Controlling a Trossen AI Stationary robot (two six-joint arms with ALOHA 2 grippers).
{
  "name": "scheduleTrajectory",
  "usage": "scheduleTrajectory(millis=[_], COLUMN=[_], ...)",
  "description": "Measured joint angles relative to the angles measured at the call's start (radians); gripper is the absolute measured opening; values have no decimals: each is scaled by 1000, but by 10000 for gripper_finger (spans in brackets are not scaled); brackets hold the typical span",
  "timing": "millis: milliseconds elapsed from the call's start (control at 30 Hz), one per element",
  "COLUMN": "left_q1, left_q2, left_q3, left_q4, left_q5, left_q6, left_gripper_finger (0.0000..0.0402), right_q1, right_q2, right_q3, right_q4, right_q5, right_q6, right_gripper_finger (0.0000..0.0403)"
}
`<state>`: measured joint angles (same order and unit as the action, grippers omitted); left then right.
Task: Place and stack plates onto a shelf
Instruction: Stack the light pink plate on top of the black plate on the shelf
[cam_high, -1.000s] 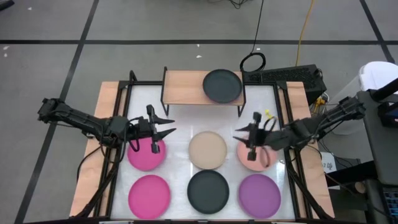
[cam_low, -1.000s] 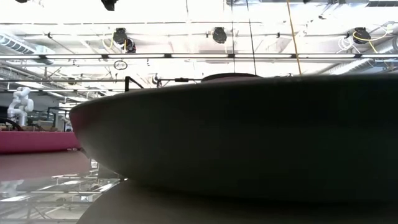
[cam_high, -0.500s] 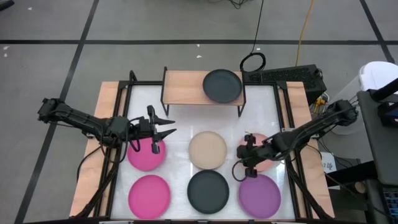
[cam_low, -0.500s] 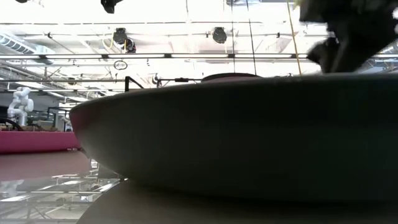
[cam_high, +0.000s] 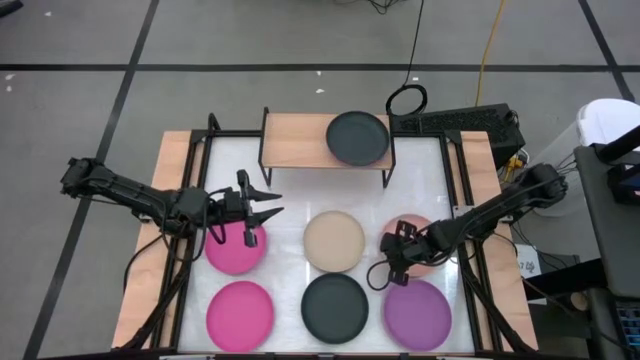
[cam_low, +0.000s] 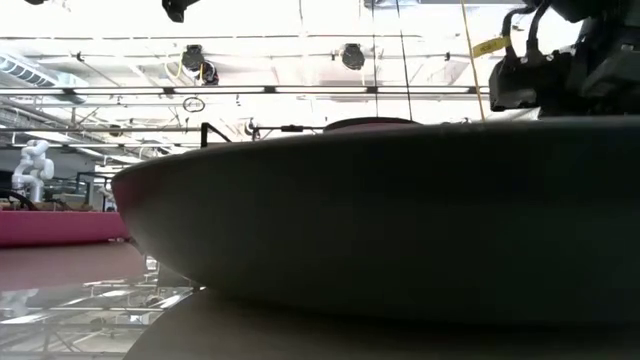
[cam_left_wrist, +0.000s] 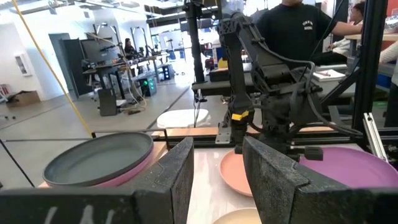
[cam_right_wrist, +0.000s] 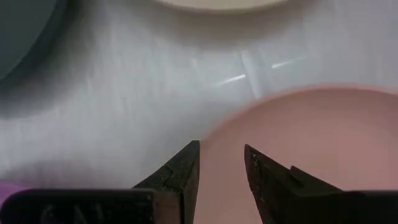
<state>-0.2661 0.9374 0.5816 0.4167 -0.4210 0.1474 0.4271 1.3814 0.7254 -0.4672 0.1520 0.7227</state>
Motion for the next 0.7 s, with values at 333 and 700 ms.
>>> scheduleTrajectory(millis=[333,700], left_q1=[4,5], left_q2=[21,21], left_q3=[0,0], left_q4=[-1,0], left_q5=[0,0], left_q6=[6,6], left_gripper_finger=[145,145], right_q1=[0,0], right_q2=[29,-54], right_q3=[0,0], right_q4=[24,51], right_q5=[-26,-24], right_q6=[-11,8], right_gripper_finger=[112,112])
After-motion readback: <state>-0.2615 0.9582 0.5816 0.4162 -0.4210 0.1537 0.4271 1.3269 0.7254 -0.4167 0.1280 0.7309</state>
